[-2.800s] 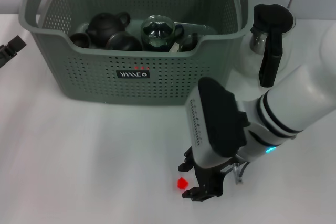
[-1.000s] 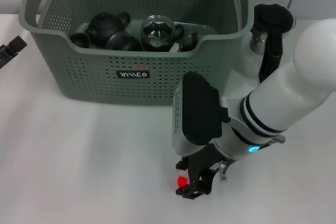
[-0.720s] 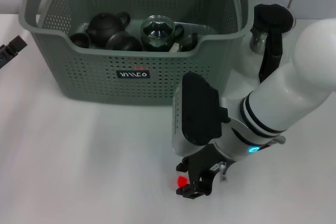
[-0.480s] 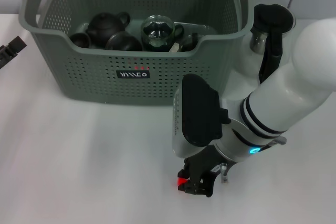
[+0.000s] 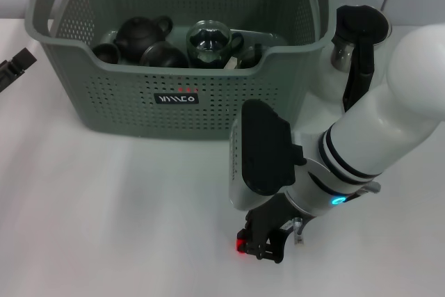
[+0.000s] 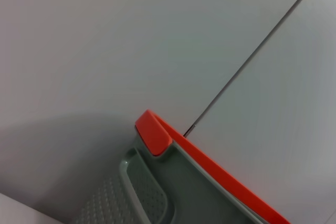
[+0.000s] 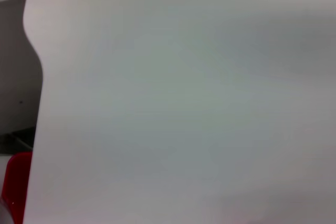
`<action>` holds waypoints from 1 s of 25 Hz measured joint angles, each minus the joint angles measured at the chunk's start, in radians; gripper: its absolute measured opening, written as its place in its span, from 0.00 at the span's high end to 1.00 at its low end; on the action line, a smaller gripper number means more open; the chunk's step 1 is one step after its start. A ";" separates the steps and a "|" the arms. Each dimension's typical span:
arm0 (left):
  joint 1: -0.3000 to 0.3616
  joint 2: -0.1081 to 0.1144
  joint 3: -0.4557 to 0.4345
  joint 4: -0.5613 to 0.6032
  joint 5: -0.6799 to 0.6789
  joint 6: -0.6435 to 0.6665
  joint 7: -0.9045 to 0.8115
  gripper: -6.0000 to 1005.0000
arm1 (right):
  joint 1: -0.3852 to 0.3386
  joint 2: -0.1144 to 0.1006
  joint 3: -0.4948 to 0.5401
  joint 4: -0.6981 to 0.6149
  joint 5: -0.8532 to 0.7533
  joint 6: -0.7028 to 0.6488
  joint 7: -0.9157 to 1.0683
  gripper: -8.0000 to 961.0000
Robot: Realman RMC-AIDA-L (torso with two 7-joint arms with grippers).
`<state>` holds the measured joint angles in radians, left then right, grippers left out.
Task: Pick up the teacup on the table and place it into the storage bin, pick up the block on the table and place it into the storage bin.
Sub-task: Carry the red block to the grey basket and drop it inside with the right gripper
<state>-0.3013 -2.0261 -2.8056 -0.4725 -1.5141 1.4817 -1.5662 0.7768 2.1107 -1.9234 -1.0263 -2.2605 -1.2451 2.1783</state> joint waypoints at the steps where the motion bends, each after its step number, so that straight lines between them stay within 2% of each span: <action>1: 0.000 0.000 0.000 0.000 0.000 0.000 0.000 0.08 | 0.000 0.000 0.000 -0.001 0.000 -0.003 0.000 0.88; 7: 0.000 0.001 0.000 0.000 0.000 0.000 0.000 0.08 | 0.001 -0.005 0.018 -0.013 0.009 -0.015 0.000 0.88; 15: 0.004 0.003 -0.003 0.000 0.000 0.000 0.000 0.08 | -0.010 -0.010 0.124 -0.090 0.009 -0.119 -0.007 0.88; 18: 0.006 0.004 -0.006 0.000 0.000 0.000 0.000 0.08 | -0.015 -0.015 0.239 -0.169 0.003 -0.218 -0.022 0.88; 22: 0.009 0.004 -0.008 0.000 0.000 0.000 0.000 0.08 | -0.013 -0.015 0.483 -0.317 0.011 -0.373 -0.044 0.88; 25: 0.010 0.004 -0.009 0.000 0.000 0.000 0.000 0.08 | -0.003 -0.015 0.626 -0.413 0.041 -0.433 -0.036 0.88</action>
<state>-0.2915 -2.0218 -2.8147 -0.4725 -1.5141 1.4819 -1.5662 0.7741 2.0960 -1.2975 -1.4393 -2.2198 -1.6784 2.1420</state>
